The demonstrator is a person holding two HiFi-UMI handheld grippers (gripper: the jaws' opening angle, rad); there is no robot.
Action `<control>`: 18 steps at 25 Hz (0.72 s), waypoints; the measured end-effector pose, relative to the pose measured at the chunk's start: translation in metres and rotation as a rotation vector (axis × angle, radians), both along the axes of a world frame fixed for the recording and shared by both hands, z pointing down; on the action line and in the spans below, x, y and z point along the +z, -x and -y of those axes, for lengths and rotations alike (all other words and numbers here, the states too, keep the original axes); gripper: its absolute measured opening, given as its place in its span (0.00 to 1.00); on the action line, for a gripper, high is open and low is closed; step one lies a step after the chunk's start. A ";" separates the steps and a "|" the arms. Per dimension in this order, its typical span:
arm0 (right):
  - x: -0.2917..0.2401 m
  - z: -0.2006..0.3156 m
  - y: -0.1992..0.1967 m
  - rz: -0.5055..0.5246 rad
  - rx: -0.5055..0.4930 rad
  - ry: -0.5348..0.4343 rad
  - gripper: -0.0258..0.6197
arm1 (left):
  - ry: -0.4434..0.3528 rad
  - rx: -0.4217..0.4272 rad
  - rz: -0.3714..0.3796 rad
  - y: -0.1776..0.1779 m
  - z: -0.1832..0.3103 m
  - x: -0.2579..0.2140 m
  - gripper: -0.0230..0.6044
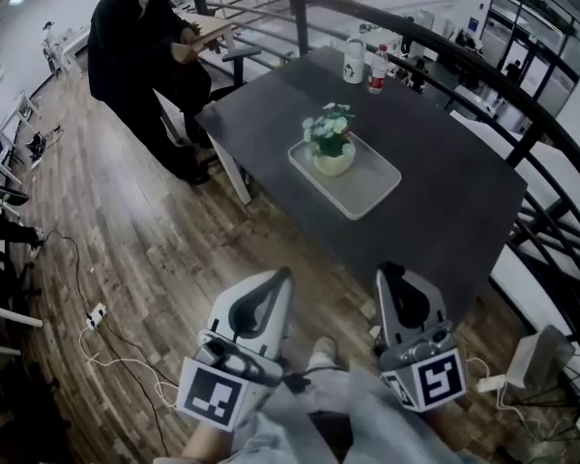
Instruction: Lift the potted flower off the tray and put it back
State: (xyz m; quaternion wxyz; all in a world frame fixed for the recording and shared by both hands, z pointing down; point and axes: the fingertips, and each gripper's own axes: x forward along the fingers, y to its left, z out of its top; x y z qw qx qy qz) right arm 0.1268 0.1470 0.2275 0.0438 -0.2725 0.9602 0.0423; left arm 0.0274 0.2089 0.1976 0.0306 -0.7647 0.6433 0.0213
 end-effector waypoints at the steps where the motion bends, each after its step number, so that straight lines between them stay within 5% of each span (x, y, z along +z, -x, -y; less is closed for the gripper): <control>1: 0.000 0.008 0.000 0.002 0.001 0.002 0.04 | -0.004 -0.004 -0.001 0.001 0.007 -0.002 0.04; 18: -0.003 0.078 -0.026 0.040 0.077 -0.008 0.04 | -0.045 0.013 0.010 -0.001 0.088 -0.015 0.04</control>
